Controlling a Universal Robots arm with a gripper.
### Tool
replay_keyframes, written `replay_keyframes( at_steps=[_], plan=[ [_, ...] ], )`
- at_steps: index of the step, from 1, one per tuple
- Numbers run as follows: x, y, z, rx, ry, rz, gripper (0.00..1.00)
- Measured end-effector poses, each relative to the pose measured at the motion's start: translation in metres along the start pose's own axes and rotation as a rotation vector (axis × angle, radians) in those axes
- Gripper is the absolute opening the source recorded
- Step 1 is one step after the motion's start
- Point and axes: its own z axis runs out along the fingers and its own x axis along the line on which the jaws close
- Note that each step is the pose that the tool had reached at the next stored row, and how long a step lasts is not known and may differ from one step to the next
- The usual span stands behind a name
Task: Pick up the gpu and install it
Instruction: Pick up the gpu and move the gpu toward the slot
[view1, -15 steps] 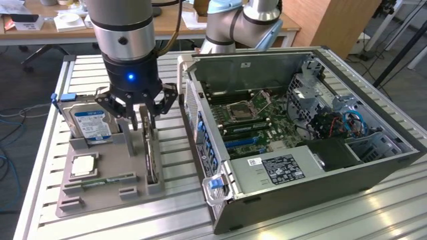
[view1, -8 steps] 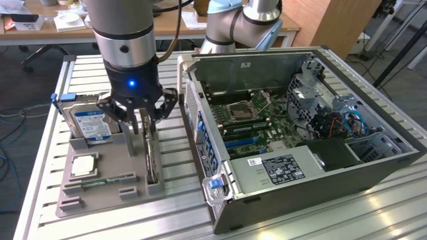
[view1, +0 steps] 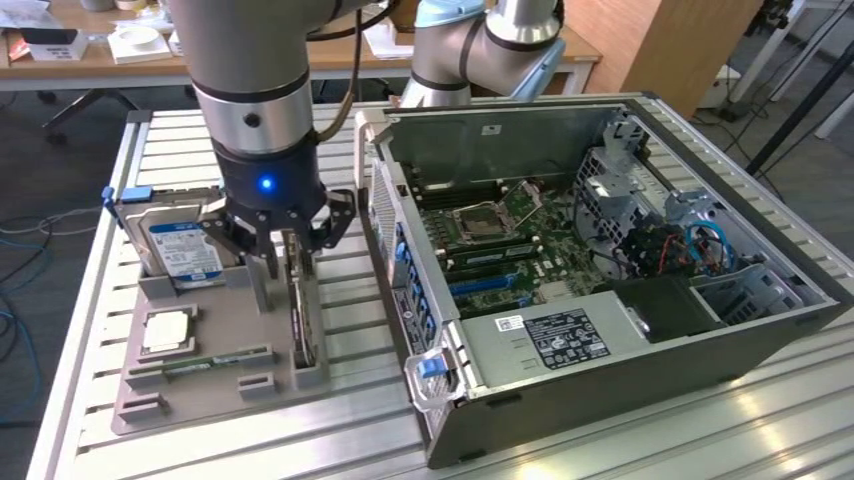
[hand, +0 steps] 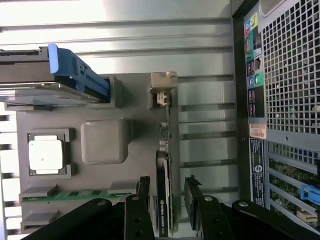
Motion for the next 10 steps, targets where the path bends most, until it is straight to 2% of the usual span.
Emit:
replay_keyframes(
  at_steps=[5,10],
  plan=[
    [0.0001,-0.0005,0.0082,-0.0001,0.0000,0.000,0.41],
    [0.0000,-0.0011,0.0093,0.0000,0.0001,-0.001,0.41]
  ],
)
